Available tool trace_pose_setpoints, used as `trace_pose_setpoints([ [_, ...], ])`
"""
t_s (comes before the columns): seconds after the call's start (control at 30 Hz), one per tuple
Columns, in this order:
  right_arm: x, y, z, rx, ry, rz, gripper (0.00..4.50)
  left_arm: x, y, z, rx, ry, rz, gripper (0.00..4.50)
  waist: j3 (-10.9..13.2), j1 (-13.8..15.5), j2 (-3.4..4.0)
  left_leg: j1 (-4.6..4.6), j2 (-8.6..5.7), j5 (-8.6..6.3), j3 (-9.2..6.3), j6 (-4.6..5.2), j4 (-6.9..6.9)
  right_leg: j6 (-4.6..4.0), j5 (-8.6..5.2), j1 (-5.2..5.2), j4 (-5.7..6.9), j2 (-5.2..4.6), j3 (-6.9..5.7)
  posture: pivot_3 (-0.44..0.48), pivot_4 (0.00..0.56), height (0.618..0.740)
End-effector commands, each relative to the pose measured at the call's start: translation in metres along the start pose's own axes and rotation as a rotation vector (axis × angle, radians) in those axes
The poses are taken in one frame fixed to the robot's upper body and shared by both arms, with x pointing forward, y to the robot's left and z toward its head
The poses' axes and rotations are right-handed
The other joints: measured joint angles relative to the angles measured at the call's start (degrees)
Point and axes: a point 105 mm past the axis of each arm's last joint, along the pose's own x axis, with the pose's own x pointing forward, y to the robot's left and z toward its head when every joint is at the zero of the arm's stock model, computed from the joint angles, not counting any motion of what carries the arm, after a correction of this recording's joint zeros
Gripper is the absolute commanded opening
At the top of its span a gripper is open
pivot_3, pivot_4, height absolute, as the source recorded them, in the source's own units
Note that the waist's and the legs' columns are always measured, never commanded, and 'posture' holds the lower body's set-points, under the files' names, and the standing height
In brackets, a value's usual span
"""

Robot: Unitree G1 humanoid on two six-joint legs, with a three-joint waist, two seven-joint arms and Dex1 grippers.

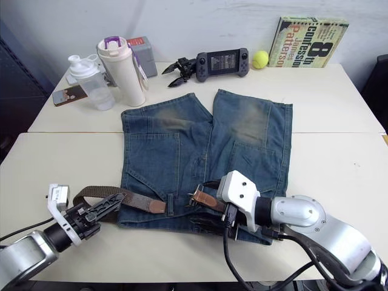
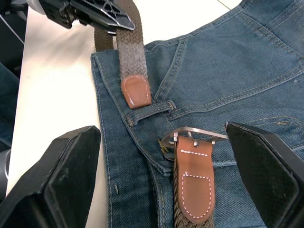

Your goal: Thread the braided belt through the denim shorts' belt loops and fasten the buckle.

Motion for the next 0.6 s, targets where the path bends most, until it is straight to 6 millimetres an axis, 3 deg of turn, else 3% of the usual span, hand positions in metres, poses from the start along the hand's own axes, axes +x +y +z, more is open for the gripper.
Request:
trace_pose_setpoints([
  [0.03,-0.003,0.011,0.01,-0.05,-0.024,0.031,4.46,0.006,-0.009,-0.003,-0.002,0.003,-0.033,0.0,0.0,0.0,0.0,0.0,0.0,0.0,0.0,0.0,0.0,0.0,0.0,0.0,0.0,0.0,0.0,0.0,0.15,0.739],
  [0.47,-0.019,0.006,0.002,-0.14,0.037,0.022,4.46,0.024,-0.003,-0.006,-0.007,0.004,-0.029,0.0,0.0,0.1,0.0,0.12,-0.02,0.0,-0.01,0.0,0.01,0.01,0.0,0.19,-0.07,0.04,-0.01,0.0,0.15,0.739],
  [0.6,-0.018,0.006,0.0,-0.145,0.045,-0.009,4.46,0.035,-0.004,-0.024,0.066,0.126,-0.072,0.0,0.0,0.1,-0.01,0.2,-0.06,0.0,-0.03,0.0,0.0,0.01,0.01,0.32,-0.11,0.04,-0.01,0.0,0.15,0.739],
])
